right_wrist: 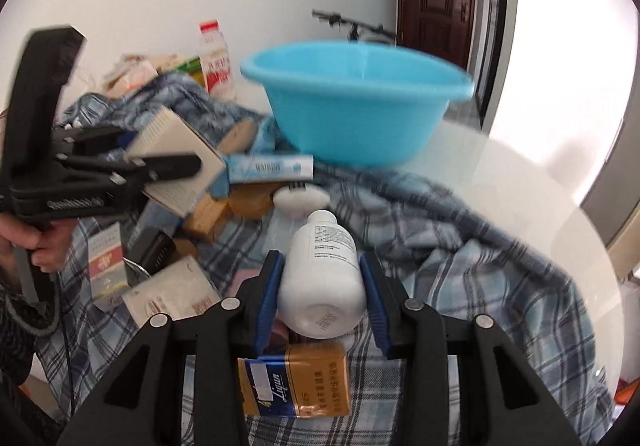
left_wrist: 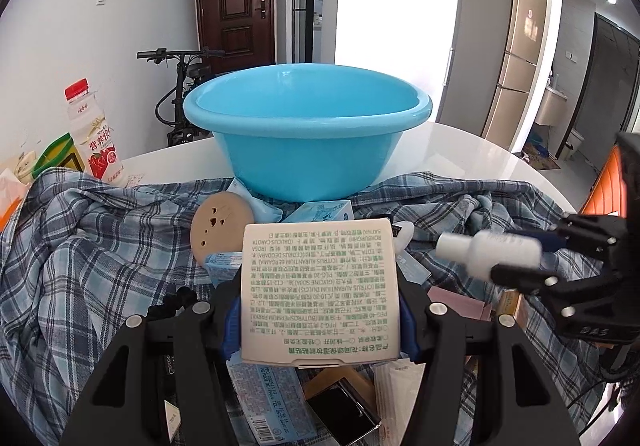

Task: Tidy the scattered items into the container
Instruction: 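Lift the white bottle with the right tool while the left tool holds the box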

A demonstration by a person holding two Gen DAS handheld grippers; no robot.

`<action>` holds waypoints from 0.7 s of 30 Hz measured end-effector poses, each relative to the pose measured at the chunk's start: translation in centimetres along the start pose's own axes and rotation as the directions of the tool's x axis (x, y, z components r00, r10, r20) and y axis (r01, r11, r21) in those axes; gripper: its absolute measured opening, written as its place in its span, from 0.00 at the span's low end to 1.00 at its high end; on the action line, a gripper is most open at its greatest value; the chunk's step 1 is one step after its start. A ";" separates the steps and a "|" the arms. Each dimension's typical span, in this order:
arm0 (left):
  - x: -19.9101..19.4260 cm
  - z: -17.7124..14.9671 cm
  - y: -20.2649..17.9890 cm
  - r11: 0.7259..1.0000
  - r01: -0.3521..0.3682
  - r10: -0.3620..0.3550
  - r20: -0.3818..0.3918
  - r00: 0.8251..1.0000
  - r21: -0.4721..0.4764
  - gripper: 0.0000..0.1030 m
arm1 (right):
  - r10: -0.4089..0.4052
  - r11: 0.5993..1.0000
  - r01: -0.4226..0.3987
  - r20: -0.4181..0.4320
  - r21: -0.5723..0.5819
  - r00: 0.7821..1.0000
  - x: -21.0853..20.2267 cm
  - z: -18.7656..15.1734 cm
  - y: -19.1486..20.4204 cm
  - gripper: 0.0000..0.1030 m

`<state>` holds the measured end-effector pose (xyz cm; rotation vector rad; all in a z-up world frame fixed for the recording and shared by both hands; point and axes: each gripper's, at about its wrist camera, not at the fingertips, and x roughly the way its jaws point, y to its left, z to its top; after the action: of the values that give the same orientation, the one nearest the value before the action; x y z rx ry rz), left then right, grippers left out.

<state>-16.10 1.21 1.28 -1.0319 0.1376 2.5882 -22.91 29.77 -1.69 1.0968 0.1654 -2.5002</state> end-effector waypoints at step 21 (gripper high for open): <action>0.1 -0.1 -0.3 1.000 0.013 -0.013 -0.016 1.000 0.018 0.60 | -0.015 1.000 0.016 -0.226 0.000 0.974 2.6 -3.6 -1.6 0.45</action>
<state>-15.99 1.50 1.14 -1.0436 0.1580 2.5626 -22.67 31.33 -6.17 1.3851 0.2365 -2.3835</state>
